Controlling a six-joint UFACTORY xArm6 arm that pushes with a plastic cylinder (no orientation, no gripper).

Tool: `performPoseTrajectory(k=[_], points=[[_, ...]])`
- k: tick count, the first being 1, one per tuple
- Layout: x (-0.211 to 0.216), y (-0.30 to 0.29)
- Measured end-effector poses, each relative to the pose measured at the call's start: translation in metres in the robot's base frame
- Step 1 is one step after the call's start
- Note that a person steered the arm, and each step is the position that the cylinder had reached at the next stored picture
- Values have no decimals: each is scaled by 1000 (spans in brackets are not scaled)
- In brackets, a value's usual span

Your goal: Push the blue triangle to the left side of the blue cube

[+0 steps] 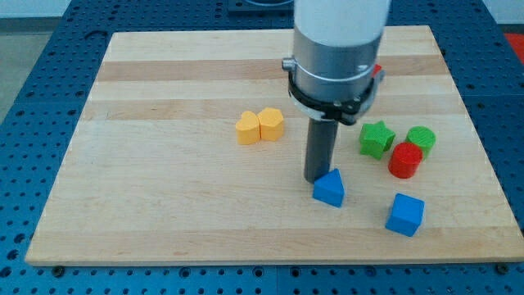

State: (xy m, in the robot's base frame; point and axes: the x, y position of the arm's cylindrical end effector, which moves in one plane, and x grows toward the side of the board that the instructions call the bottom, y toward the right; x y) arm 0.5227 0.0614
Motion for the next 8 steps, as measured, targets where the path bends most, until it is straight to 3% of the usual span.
performPoseTrajectory(k=[2,3,5,8], points=[[28,22],[21,15],[38,-37],[51,11]])
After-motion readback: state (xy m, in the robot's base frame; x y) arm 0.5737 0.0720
